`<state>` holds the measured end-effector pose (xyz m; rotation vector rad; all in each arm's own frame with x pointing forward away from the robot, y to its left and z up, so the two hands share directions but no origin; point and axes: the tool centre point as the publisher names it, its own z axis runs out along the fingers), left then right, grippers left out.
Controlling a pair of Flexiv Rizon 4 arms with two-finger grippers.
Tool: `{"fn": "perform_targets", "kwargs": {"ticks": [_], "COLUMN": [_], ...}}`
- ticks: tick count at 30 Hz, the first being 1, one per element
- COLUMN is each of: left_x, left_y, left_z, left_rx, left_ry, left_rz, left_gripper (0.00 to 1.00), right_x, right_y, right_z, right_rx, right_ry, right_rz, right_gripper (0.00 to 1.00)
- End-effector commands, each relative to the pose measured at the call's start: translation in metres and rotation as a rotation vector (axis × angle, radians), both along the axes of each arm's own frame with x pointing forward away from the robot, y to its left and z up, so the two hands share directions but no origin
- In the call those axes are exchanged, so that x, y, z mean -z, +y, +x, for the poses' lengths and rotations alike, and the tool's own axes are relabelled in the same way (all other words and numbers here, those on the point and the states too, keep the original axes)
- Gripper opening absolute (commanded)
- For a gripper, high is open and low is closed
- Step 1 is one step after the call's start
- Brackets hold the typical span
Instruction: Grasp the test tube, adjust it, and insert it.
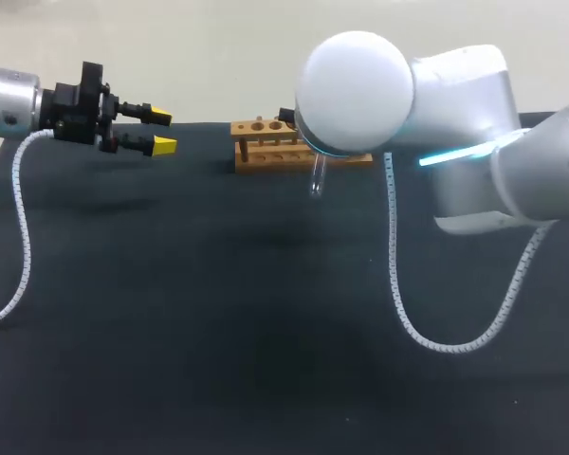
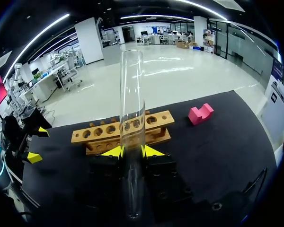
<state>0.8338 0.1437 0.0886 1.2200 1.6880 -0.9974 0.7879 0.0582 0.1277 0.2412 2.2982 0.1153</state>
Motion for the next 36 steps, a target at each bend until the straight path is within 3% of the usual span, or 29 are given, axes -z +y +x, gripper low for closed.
{"fn": "perform_targets", "kwargs": {"ticks": [1, 26, 36], "left_x": [0.001, 0.001, 0.001], "left_y": [0.001, 0.001, 0.001], "left_z": [0.000, 0.000, 0.000], "left_rx": [0.001, 0.001, 0.001], "left_ry": [-0.003, -0.003, -0.003], "left_rz": [-0.002, -0.002, -0.002], "left_gripper": [1.00, 1.00, 1.00], "right_x": [0.001, -0.002, -0.018], "right_y": [-0.003, -0.002, 0.000], "right_z": [-0.004, -0.005, 0.030], "right_rx": [-0.002, -0.007, 0.012], "right_ry": [-0.050, -0.053, -0.287], "right_rz": [0.003, 0.017, -0.070], "right_gripper": [0.00, 0.00, 0.00]}}
